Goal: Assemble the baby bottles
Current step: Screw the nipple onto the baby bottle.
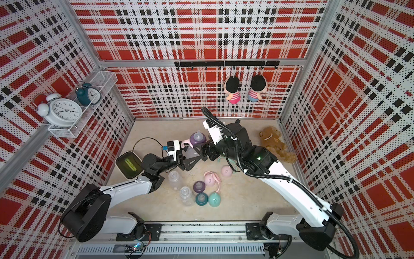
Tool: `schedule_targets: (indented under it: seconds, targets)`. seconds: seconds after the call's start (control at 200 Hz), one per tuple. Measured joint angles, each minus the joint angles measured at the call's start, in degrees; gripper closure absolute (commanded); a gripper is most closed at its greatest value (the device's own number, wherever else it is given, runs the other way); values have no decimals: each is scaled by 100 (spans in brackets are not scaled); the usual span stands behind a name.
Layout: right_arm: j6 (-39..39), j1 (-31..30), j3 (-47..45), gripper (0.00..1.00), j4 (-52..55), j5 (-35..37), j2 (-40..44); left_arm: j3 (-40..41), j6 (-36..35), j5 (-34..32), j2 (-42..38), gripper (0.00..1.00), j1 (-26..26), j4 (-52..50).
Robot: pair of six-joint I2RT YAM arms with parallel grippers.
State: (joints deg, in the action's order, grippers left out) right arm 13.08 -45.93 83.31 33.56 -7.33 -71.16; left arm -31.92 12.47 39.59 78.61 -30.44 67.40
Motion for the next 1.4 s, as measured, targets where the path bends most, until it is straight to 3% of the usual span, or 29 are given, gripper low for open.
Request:
schedule_targets:
  seconds: [0.832,1.052,1.398]
  targets:
    - [-225,144,15,21,-474,-365,-345,2,122,221,96,100,0,31]
    - [-168,195,-31,31,-531,-461,-343,2,125,221,101,100,0,24]
    - [-66,219,-42,56,-560,-417,-343,-4,107,90,107,100,-20,-20]
